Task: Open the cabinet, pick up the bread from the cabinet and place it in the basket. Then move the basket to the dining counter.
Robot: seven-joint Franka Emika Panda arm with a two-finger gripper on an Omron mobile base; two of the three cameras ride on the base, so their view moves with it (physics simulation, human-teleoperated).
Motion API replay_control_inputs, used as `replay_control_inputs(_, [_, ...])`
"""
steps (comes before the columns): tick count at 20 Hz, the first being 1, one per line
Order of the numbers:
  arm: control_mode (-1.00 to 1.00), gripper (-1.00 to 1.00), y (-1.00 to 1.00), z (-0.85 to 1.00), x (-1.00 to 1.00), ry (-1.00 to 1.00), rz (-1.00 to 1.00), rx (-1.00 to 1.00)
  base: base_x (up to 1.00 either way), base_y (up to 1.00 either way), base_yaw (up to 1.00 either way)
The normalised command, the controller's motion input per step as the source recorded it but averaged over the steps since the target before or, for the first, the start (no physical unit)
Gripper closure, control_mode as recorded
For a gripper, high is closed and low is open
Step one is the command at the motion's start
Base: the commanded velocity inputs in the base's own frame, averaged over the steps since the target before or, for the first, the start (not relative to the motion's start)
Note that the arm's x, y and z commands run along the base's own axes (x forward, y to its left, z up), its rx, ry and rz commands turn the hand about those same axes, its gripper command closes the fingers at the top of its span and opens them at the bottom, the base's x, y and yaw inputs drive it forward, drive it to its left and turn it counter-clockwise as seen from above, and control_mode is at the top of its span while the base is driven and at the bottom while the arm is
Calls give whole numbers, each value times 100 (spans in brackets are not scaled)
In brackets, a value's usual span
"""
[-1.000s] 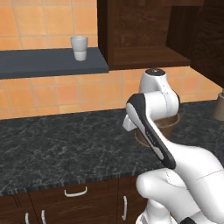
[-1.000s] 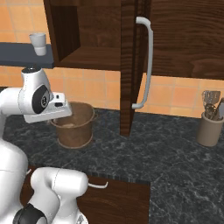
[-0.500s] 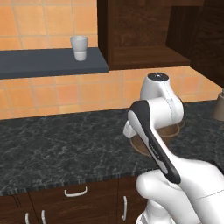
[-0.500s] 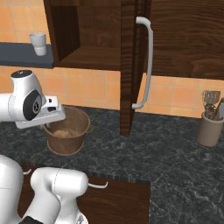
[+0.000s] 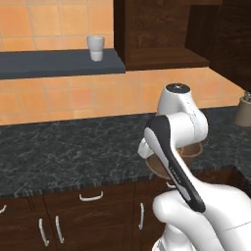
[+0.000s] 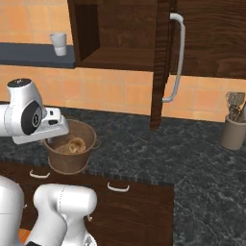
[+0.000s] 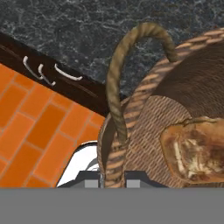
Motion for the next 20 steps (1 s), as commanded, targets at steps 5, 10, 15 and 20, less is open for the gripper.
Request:
replay_control_inputs(5, [100,100,0,0,0,0,0,0,-64,99,40])
replay_control_inputs(10, [100,100,0,0,0,0,0,0,-15,98,84])
replay_control_inputs(15, [100,100,0,0,0,0,0,0,-6,74,84])
replay_control_inputs(20, [100,100,0,0,0,0,0,0,4,51,76])
